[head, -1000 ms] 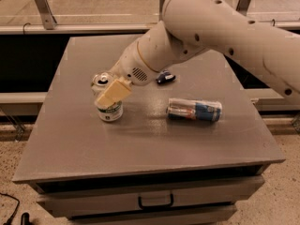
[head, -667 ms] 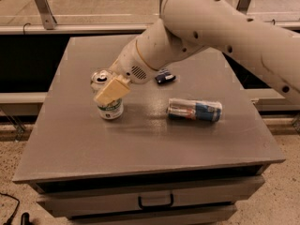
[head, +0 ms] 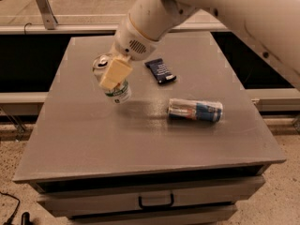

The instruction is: Knock 7up can over

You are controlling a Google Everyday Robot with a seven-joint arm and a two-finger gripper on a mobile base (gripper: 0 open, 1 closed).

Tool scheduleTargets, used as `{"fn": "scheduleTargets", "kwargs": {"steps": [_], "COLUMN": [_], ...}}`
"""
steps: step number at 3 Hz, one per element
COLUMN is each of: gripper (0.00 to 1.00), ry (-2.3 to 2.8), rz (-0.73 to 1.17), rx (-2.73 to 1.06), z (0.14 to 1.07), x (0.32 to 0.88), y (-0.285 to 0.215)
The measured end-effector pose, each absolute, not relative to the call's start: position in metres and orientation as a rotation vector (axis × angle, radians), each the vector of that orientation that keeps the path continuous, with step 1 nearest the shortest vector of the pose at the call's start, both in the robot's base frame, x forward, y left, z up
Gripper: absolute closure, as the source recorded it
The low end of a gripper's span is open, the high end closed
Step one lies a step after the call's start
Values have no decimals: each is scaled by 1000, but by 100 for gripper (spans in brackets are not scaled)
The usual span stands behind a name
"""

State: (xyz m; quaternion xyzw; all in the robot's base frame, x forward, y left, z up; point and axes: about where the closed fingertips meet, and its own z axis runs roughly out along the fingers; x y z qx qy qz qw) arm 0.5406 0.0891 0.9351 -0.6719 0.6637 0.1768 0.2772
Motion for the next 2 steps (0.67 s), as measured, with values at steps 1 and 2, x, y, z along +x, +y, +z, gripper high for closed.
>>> {"fn": "scheduleTargets", "kwargs": {"steps": [1, 2], "gripper": [100, 100], "ry": [1797, 1790], "rz": [360, 260], "rx": [-1969, -2141], "z": [941, 940], "x": [543, 539], "y": [84, 78]}}
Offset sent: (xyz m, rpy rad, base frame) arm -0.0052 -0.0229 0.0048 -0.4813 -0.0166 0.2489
